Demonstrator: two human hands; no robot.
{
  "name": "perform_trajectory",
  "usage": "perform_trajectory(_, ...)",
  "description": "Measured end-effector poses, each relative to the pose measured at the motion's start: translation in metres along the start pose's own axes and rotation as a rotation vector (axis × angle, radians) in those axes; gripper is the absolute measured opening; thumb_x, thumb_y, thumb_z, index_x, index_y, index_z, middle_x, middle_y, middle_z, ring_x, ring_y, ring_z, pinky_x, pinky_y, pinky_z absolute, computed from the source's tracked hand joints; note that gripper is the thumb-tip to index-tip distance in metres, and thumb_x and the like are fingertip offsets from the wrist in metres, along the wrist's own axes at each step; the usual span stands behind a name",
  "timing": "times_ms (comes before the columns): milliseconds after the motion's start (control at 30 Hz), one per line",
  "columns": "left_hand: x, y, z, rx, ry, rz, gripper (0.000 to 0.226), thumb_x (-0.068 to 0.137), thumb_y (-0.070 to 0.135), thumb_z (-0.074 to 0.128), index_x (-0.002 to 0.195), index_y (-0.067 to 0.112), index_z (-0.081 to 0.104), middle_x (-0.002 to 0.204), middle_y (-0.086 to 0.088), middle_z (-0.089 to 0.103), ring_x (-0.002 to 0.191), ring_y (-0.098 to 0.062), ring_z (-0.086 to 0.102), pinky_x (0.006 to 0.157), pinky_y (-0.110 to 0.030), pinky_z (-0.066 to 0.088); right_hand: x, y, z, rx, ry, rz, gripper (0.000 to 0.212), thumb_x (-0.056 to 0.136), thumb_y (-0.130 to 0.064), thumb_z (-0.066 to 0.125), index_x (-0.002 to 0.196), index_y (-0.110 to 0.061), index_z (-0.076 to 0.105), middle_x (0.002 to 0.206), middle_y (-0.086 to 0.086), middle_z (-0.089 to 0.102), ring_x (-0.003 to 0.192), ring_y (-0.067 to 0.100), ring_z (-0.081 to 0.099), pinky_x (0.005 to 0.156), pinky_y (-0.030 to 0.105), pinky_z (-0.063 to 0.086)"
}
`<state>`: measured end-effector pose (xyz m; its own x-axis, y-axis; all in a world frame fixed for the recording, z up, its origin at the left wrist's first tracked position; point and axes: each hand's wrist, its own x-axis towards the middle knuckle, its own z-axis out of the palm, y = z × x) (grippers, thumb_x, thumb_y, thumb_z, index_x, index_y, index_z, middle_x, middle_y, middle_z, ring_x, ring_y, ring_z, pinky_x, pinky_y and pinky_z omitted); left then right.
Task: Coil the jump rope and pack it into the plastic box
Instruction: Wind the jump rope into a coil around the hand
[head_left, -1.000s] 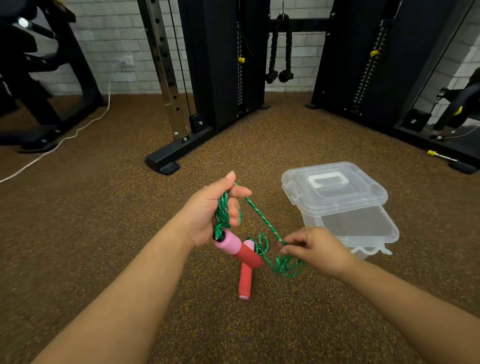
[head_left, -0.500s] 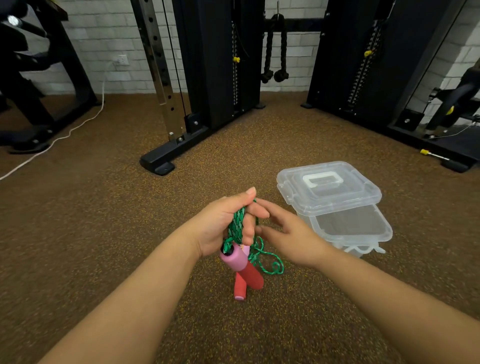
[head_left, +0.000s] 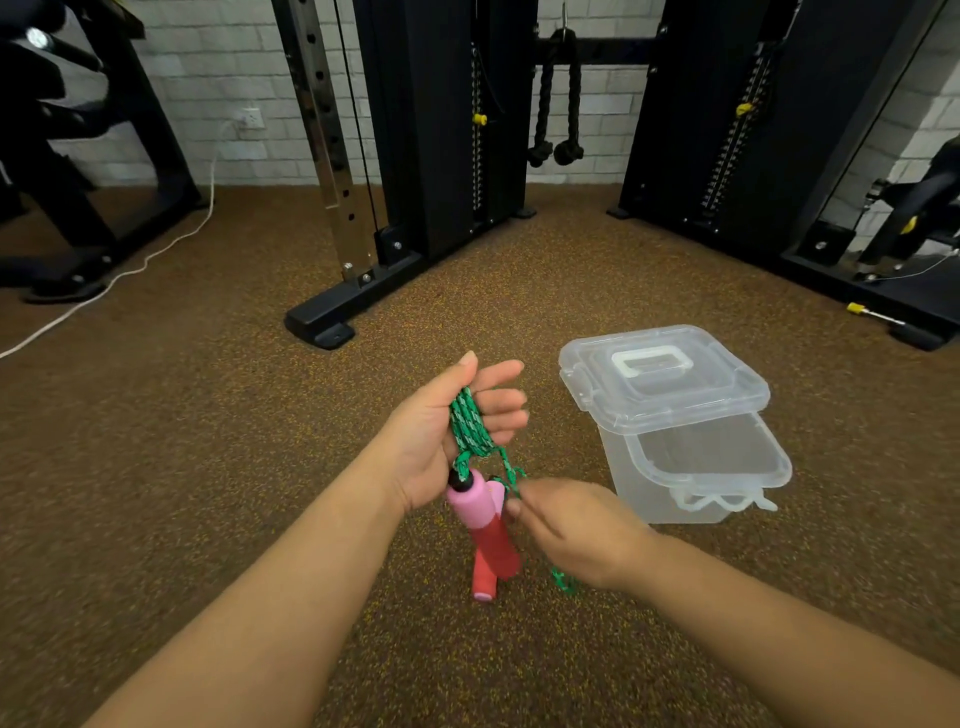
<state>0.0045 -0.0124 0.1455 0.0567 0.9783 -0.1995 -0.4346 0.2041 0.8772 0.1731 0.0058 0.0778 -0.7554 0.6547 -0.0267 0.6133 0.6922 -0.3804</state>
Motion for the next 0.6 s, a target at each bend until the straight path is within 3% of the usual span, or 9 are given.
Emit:
perform_trajectory(100,0.003,0.0,0.0,-0.029,0.013,0.001,0.048,0.099,0.038,0.035,0.132,0.007,0.052,0.109,-0.011,0.073,0.095,-0.018,0.071,0.087,-0.03,0.053,-0.003,-0.017,-0.01,-0.071,0.075,-0.104,0.026,0.1,-0.038,0.029,0.092,-0.02,0.046,0.093,0.004,0.061,0.086,0.025,0.054,0.067,0.033,0.029)
perform_trajectory(200,0.007,-0.002,-0.002,0.03,0.028,-0.035,0.059,0.099,0.049,0.023,0.141,0.011,0.039,0.124,-0.014,0.065,0.111,-0.021,0.064,0.097,-0.032,0.046,-0.005,-0.027,-0.019,-0.015,0.126,-0.16,0.022,0.099,-0.037,0.033,0.086,-0.023,0.043,0.083,-0.002,0.055,0.079,0.022,0.051,0.066,0.033,0.031)
perform_trajectory(333,0.006,-0.008,-0.006,0.2,0.039,-0.108,0.07,0.095,0.058,0.012,0.142,0.012,0.039,0.122,-0.014,0.066,0.108,-0.018,0.065,0.087,-0.026,0.049,-0.004,-0.031,-0.032,0.137,0.19,-0.174,0.021,0.096,-0.036,0.037,0.078,-0.028,0.044,0.072,-0.012,0.05,0.069,0.012,0.05,0.065,0.037,0.044)
perform_trajectory(467,-0.002,-0.006,-0.006,0.47,-0.028,-0.174,0.076,0.093,0.063,0.009,0.119,0.015,0.062,0.104,-0.002,0.071,0.092,-0.007,0.068,0.074,-0.017,0.047,0.005,-0.024,-0.044,0.336,0.287,-0.144,0.02,0.093,-0.043,0.038,0.077,-0.034,0.045,0.071,-0.009,0.057,0.068,0.014,0.056,0.065,0.045,0.048)
perform_trajectory(533,-0.006,-0.006,-0.006,0.536,-0.136,-0.202,0.085,0.09,0.067,0.007,0.101,0.009,0.068,0.099,-0.014,0.073,0.093,-0.017,0.071,0.08,-0.022,0.052,0.009,-0.019,-0.051,0.414,0.318,-0.103,0.021,0.093,-0.042,0.042,0.079,-0.03,0.051,0.071,-0.007,0.062,0.068,0.012,0.059,0.065,0.044,0.05)
perform_trajectory(600,-0.006,-0.007,-0.007,0.551,-0.25,-0.249,0.083,0.088,0.069,0.012,0.105,0.006,0.065,0.099,-0.02,0.073,0.092,-0.026,0.071,0.088,-0.032,0.053,0.012,-0.013,-0.056,0.508,0.348,-0.057,0.021,0.096,-0.036,0.045,0.082,-0.023,0.055,0.073,-0.006,0.062,0.068,0.009,0.057,0.068,0.041,0.05)
